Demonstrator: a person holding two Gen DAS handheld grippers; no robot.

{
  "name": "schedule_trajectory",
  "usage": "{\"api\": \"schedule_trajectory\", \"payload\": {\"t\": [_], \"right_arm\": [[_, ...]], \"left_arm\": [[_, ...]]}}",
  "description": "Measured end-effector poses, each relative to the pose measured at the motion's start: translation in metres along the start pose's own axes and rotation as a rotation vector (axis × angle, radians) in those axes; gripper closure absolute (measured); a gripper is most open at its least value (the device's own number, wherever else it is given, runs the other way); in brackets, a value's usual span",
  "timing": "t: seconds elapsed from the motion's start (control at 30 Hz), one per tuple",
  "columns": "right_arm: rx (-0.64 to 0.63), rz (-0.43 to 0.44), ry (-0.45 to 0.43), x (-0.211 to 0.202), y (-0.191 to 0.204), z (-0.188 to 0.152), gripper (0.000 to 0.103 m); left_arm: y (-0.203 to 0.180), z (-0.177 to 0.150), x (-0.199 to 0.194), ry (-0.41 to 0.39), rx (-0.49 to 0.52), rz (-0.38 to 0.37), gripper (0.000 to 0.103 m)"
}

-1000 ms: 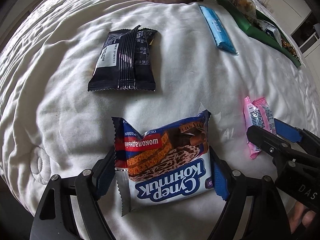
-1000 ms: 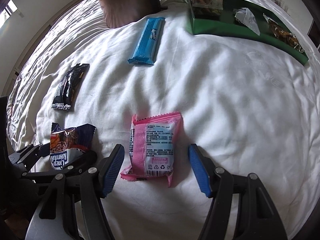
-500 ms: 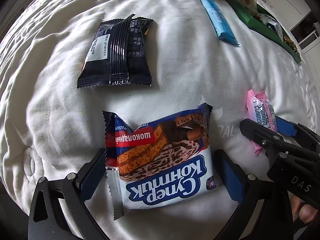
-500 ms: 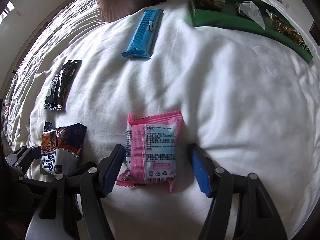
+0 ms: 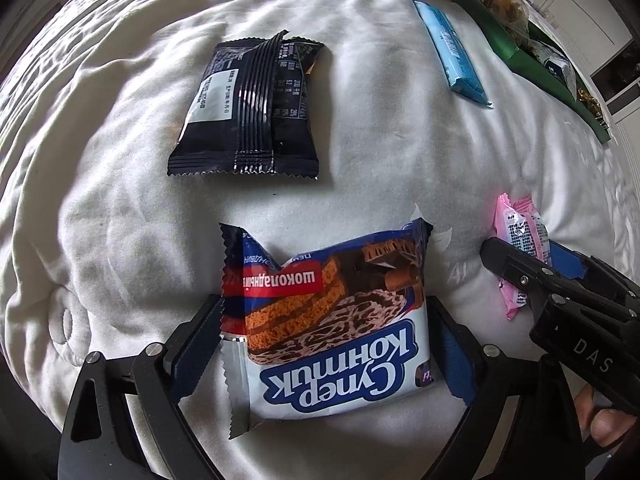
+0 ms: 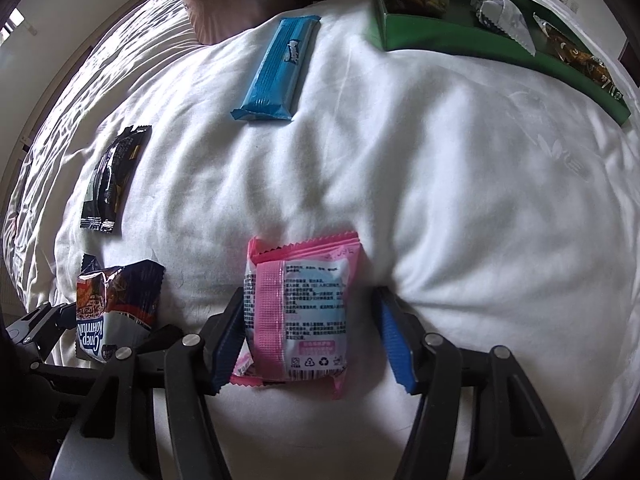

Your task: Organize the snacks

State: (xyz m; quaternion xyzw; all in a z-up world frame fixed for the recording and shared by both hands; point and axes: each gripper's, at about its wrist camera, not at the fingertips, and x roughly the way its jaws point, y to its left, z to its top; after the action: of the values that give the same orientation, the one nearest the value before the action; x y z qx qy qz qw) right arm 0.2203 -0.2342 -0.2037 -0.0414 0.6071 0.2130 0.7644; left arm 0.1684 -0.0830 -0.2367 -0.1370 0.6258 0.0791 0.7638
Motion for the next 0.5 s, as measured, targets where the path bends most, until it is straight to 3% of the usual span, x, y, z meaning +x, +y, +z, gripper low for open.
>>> {"api": "schedule_trajectory", "payload": {"t": [0.1, 0.2, 0.27, 0.5], "right_arm": [[-0.011, -0.012, -0.004, 0.001, 0.002, -0.001, 0.059], [-0.017, -0.018, -0.006, 0.0, 0.003, -0.003, 0.071], [-0.019, -0.019, -0.008, 0.0, 0.003, -0.003, 0.091], [-0.034, -0.027, -0.022, -0.003, 0.005, -0.004, 0.094]], "left_arm": [[0.005, 0.003, -0.005, -0.007, -0.025, -0.001, 0.03], [0.007, 0.005, -0.008, -0.008, -0.031, 0.0, 0.037], [0.008, 0.005, -0.01, -0.016, -0.031, -0.001, 0.044], [0.009, 0.009, -0.019, -0.025, -0.03, 0.002, 0.049]]}}
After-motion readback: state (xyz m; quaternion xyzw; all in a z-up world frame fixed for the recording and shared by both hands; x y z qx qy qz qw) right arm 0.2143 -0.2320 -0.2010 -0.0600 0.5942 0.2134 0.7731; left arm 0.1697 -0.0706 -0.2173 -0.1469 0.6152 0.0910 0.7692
